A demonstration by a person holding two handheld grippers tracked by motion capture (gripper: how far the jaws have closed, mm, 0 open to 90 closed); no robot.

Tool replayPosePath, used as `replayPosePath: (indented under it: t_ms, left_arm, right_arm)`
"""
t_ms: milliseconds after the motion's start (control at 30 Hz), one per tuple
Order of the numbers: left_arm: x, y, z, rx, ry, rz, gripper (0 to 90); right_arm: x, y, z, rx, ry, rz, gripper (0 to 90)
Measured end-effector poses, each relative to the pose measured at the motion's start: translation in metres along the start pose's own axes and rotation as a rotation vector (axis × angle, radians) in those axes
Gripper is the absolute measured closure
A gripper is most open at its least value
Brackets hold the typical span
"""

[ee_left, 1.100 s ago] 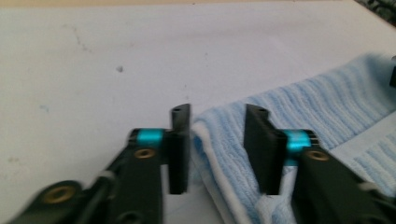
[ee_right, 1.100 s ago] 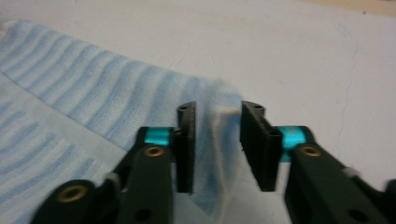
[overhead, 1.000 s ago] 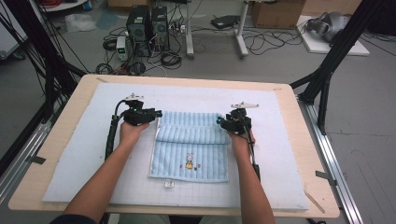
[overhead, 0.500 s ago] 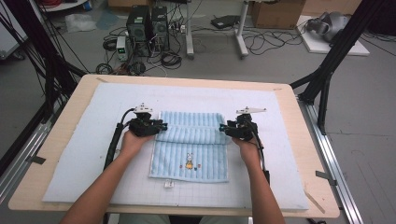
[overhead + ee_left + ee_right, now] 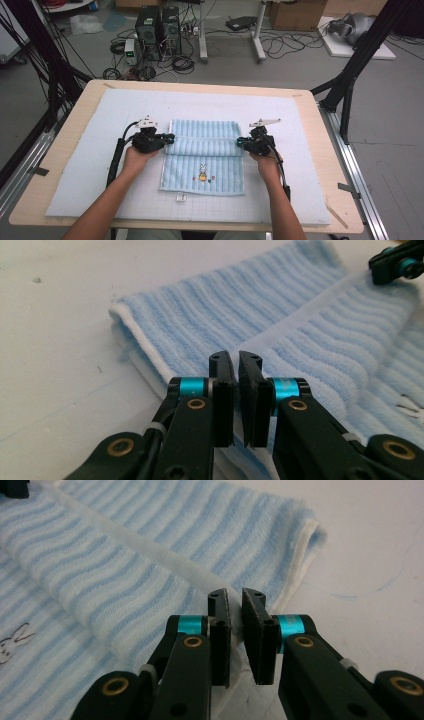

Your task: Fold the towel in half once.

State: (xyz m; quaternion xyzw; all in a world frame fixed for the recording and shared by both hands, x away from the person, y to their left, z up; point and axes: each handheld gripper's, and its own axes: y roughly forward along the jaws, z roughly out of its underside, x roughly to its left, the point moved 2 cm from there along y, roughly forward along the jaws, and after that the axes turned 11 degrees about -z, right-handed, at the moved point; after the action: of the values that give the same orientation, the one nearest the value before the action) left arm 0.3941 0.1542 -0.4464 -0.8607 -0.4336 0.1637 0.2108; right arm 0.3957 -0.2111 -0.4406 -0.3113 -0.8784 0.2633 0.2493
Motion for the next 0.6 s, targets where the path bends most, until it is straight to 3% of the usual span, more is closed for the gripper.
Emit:
replayPosePath:
  t_ms: [333,600]
  left_arm:
    - [-0.018,-0.036,0.014,-0.076,-0.005,0.055,84.1]
    - [-0.033,-0.058,0.033,-0.081,0.018,0.067,84.1]
  right_arm:
    - [0.027,-0.024,0.021,-0.057,-0.047,-0.031,81.3]
    - [0.051,-0.042,0.051,-0.111,-0.078,-0.065,81.4]
